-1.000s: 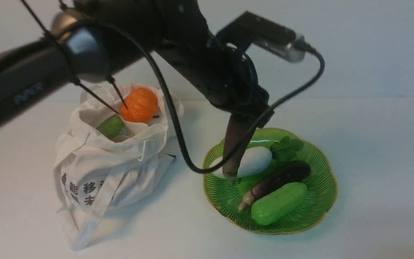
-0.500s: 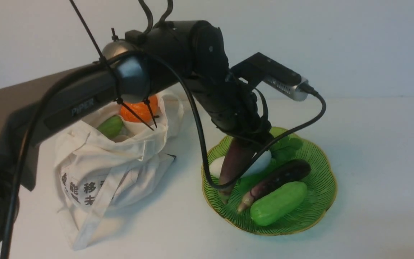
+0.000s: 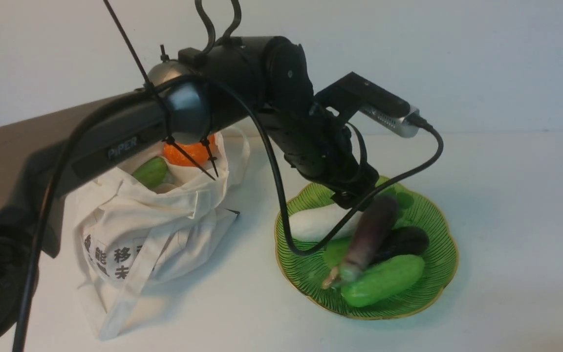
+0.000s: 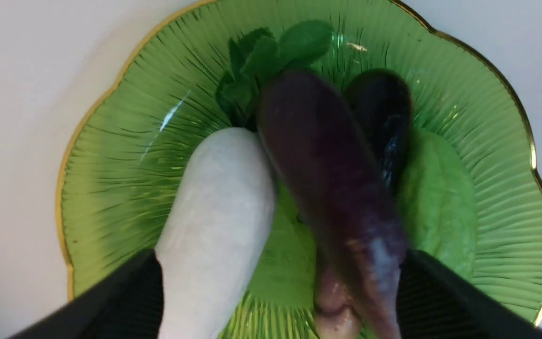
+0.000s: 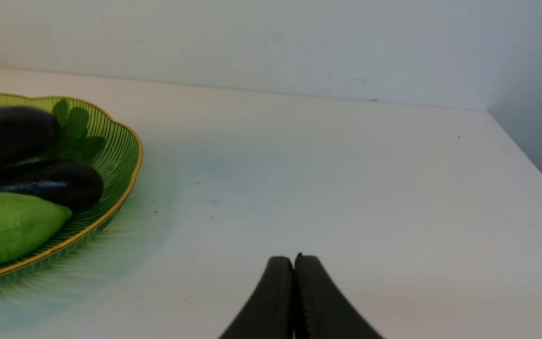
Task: Take vegetables from cloth bag on white table place on plate.
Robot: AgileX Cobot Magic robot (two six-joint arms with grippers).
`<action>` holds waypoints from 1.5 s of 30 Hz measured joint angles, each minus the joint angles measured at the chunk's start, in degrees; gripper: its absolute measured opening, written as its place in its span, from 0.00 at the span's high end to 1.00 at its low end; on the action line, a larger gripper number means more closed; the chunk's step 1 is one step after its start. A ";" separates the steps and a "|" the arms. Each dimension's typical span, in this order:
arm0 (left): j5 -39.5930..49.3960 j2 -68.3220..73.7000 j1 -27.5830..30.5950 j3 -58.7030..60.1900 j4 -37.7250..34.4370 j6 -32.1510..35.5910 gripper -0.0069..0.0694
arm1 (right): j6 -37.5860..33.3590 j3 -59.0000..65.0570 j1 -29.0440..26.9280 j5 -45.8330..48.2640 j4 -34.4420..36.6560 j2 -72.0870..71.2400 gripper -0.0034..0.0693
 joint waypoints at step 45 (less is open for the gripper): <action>-12.67 -73.29 -0.02 47.95 19.44 -32.37 0.92 | 0.00 0.00 0.00 0.00 0.00 0.00 0.97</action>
